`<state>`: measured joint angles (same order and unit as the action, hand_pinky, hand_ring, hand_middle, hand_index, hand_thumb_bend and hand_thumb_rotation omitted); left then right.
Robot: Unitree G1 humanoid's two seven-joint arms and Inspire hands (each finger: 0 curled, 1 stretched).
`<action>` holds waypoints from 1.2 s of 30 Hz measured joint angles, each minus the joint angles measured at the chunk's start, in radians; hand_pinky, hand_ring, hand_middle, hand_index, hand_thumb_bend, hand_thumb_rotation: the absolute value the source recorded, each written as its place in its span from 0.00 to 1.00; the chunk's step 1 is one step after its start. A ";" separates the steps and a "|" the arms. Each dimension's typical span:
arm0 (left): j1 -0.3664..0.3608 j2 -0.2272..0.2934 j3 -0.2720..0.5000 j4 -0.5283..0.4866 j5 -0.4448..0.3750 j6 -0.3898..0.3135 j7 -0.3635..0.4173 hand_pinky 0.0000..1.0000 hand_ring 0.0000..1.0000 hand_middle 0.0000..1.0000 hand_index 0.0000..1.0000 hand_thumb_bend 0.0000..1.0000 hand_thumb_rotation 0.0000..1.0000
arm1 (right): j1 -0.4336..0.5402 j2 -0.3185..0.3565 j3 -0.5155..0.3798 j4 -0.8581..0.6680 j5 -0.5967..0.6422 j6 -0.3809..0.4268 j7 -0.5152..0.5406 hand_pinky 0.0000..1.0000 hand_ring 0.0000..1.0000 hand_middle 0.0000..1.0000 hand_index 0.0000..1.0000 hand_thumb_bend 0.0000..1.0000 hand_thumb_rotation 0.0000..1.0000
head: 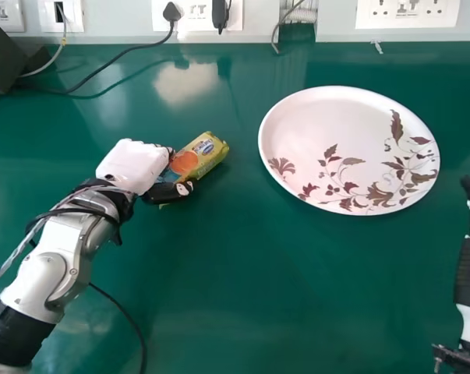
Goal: Pick up biscuit and place it in the plate
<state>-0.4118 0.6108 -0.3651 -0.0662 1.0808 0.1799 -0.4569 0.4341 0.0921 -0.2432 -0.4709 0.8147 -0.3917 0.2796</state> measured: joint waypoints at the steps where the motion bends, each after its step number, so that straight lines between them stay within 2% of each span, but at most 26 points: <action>1: 0.000 0.000 0.001 0.002 -0.001 0.000 0.002 0.39 0.45 0.58 0.50 0.52 0.13 | 0.000 0.000 0.001 0.000 0.000 0.000 -0.001 0.67 0.72 0.71 0.62 0.90 0.24; 5: 0.002 0.000 0.002 0.003 -0.002 -0.001 0.010 0.38 0.44 0.55 0.49 0.50 0.13 | 0.001 0.000 0.004 -0.003 0.001 -0.001 -0.011 0.66 0.72 0.71 0.64 0.89 0.24; 7: 0.003 0.000 0.002 0.004 -0.004 -0.003 0.014 0.37 0.43 0.52 0.47 0.51 0.03 | 0.002 0.000 0.006 -0.004 0.001 -0.001 -0.017 0.66 0.72 0.71 0.65 0.89 0.24; 10: 0.004 0.000 0.003 0.006 -0.006 -0.007 0.017 0.37 0.41 0.50 0.47 0.52 0.00 | 0.002 0.000 0.005 -0.004 0.003 -0.001 -0.017 0.66 0.71 0.71 0.66 0.88 0.25; 17: 0.004 0.000 0.007 0.010 -0.008 -0.007 0.018 0.34 0.38 0.49 0.47 0.52 0.00 | 0.002 0.000 0.005 -0.004 0.023 -0.001 -0.017 0.65 0.71 0.71 0.67 0.88 0.24; 19: 0.004 0.000 0.008 0.010 -0.015 -0.008 0.021 0.34 0.40 0.50 0.48 0.51 0.00 | 0.003 0.000 0.004 -0.003 0.031 -0.001 -0.016 0.65 0.70 0.71 0.68 0.88 0.24; 27: 0.030 0.001 0.035 0.009 -0.066 -0.019 0.066 0.33 0.42 0.50 0.50 0.51 0.00 | 0.003 0.000 -0.004 0.007 0.043 -0.009 0.000 0.61 0.67 0.69 0.70 0.87 0.22; 36: 0.042 0.007 0.067 -0.003 -0.123 -0.034 0.073 0.30 0.41 0.49 0.50 0.51 0.00 | 0.002 0.001 -0.008 0.008 0.038 -0.013 -0.017 0.58 0.64 0.66 0.69 0.83 0.21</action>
<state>-0.3696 0.6176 -0.2982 -0.0688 0.9579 0.1461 -0.3840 0.4366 0.0931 -0.2512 -0.4627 0.8527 -0.4051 0.2626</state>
